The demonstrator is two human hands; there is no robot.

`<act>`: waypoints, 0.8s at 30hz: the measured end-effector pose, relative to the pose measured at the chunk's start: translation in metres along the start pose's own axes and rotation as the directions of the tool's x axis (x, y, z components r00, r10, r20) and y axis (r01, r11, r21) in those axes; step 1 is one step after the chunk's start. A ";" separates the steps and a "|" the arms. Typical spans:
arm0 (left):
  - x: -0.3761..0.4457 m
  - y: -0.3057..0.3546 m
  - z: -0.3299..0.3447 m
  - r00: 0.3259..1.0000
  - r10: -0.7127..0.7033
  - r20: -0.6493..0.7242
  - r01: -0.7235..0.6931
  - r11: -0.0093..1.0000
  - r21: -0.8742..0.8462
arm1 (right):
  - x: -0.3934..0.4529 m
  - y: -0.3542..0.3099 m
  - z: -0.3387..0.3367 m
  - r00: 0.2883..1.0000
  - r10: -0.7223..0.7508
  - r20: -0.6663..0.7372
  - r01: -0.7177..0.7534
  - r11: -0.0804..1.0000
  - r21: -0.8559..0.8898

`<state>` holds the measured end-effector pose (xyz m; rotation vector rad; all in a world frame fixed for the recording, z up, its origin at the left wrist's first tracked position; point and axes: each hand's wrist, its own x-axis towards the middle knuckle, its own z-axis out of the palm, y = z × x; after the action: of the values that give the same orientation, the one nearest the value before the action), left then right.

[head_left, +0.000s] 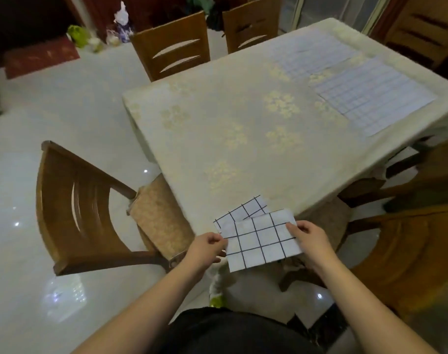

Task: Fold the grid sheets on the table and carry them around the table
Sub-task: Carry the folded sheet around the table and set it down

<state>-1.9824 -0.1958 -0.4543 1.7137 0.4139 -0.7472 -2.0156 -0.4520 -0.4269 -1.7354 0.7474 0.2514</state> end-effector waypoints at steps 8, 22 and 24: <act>0.029 -0.007 -0.005 0.997 -0.014 -0.075 0.011 0.999 -0.034 | 0.045 -0.017 0.026 0.996 -0.078 -0.041 0.065 0.965 -0.253; 0.055 -0.014 0.009 0.965 -0.125 -0.231 0.123 0.992 -0.024 | 0.126 -0.013 0.030 0.973 -0.092 0.212 0.197 0.812 -0.549; 0.056 -0.017 0.013 0.954 -0.122 -0.275 0.141 0.989 0.051 | 0.135 -0.010 0.031 0.969 -0.082 0.231 0.201 0.807 -0.556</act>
<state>-1.9548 -0.2095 -0.5060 1.8760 0.7041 -0.6278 -1.8989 -0.4688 -0.4998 -2.2901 0.4046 0.5869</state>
